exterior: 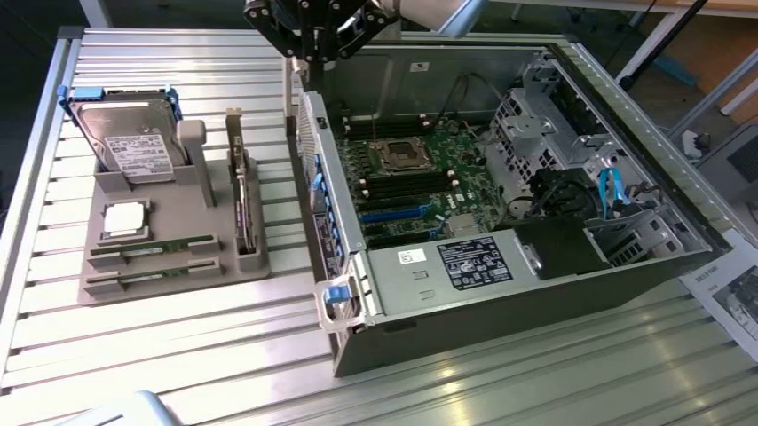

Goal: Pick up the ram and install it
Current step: 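Reach for the ram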

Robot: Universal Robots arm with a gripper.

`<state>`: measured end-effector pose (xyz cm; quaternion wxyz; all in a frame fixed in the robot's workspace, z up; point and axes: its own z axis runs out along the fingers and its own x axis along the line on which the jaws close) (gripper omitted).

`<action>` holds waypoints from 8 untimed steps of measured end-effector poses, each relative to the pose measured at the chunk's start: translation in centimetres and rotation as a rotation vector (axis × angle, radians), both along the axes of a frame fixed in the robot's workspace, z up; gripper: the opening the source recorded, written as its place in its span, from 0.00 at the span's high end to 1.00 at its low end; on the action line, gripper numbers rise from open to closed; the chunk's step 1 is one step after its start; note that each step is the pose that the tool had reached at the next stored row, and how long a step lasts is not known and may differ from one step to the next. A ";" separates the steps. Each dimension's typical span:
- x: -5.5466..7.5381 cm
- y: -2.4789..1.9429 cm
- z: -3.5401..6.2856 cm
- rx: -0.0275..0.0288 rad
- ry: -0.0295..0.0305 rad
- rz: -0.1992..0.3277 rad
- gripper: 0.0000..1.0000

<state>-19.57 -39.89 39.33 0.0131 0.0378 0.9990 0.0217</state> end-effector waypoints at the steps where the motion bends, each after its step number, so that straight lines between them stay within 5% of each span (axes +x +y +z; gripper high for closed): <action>1: -0.2 0.00 0.00 0.0000 0.0000 0.000 0.90; 8: -1.6 0.00 -0.01 0.0000 0.0000 0.000 0.90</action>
